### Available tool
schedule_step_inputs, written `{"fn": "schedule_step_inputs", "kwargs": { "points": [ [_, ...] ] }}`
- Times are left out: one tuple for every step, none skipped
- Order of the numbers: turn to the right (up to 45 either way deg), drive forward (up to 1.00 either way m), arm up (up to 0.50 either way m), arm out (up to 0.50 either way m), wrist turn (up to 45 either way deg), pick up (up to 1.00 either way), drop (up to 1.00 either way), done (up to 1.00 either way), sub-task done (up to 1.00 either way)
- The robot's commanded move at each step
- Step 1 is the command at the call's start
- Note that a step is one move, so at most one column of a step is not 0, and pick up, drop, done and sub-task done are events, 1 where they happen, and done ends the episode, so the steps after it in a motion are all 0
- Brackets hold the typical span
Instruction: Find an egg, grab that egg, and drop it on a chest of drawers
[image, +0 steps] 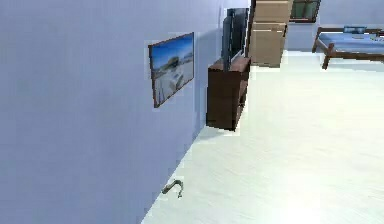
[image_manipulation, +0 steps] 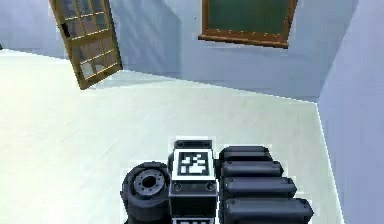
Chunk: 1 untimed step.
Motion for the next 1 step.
{"fn": "schedule_step_inputs", "kwargs": {
  "points": [
    [-45.0,0.00,0.00,0.00,0.0,0.00,0.00,0.00,0.00]
  ]
}}
